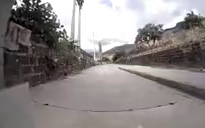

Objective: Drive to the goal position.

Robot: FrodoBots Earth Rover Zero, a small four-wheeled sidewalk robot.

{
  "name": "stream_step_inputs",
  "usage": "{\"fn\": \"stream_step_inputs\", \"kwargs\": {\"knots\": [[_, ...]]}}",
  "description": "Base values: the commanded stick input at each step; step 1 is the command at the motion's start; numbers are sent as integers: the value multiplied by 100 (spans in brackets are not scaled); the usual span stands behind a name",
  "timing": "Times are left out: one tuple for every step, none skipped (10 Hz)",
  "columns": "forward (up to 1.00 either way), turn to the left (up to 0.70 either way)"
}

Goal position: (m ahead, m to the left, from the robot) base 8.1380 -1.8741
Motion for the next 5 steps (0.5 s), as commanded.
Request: {"fn": "stream_step_inputs", "kwargs": {"knots": [[100,0],[100,0],[100,0],[100,0],[100,0]]}}
